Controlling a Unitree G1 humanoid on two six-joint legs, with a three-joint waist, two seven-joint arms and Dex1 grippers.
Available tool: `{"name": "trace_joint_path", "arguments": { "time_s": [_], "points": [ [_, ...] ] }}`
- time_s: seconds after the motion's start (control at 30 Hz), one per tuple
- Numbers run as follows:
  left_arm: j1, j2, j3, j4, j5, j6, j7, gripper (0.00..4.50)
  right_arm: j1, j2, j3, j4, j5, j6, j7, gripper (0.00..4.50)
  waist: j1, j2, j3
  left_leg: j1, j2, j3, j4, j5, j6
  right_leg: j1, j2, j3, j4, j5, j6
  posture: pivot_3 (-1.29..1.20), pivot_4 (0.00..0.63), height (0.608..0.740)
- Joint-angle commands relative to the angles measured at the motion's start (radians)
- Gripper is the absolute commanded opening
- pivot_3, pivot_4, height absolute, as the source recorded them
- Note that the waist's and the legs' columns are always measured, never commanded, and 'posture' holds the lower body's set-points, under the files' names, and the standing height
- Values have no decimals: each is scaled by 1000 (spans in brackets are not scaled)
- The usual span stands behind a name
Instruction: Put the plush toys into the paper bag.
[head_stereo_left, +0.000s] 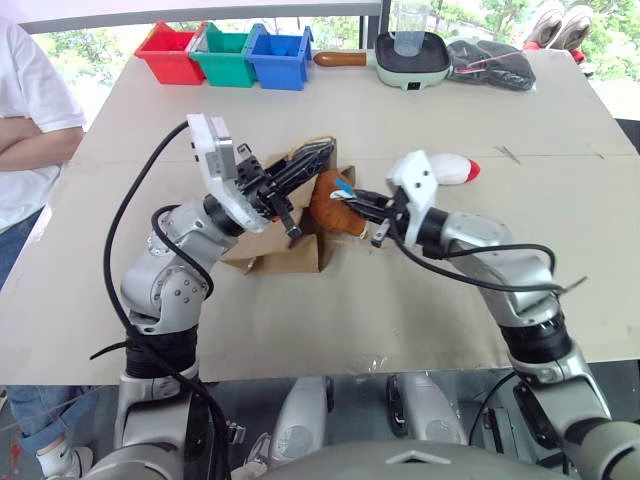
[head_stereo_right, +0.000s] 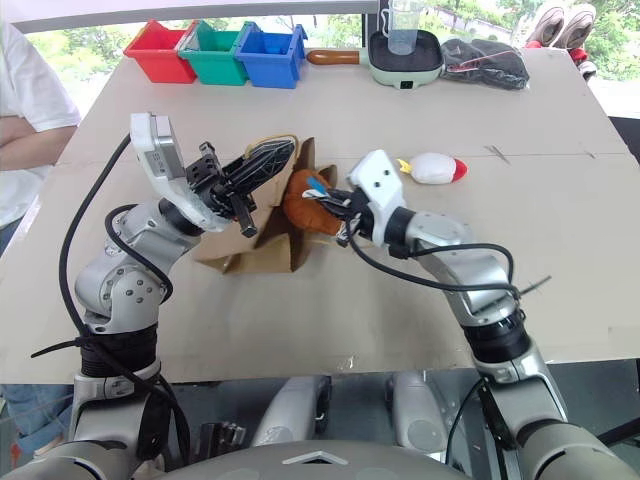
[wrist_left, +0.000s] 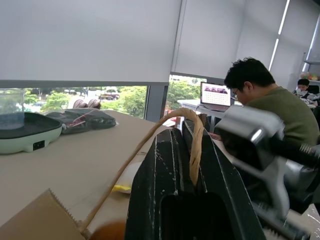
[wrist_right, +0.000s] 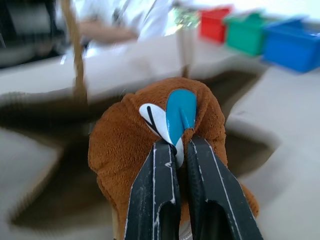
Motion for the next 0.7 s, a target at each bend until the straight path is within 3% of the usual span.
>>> {"name": "trace_joint_path", "arguments": {
  "time_s": [0.03,0.33,0.43,0.47,0.7],
  "points": [
    [-16,0,-3,-35,-9,-10,-10,0,-81,58,54,131,-41,-92,66,32,-2,0,0,0,0,0,0,0,0,0,0,0,0,0,0,0,150,740],
    [26,-4,-4,-65,-16,-2,10,0,-257,262,55,645,-127,-347,141,32,-6,0,0,0,1,0,-1,0,0,-1,1,0,0,0,0,0,150,740],
    [44,2,11,-71,-18,-3,20,0,-258,291,17,714,-110,-388,174,32,-4,0,0,1,1,-1,-1,0,0,-1,0,0,0,0,0,0,150,740],
    [53,8,25,-73,-24,-2,23,0,-244,291,2,710,-103,-396,179,633,-3,0,0,0,0,-1,-1,0,0,-1,0,0,0,0,0,0,150,740],
    [100,19,98,-55,-34,-26,36,0,-80,169,-49,414,-77,-290,208,3567,1,0,0,0,0,-2,-1,0,0,-1,-1,-1,0,0,0,0,150,740]
  ]
}}
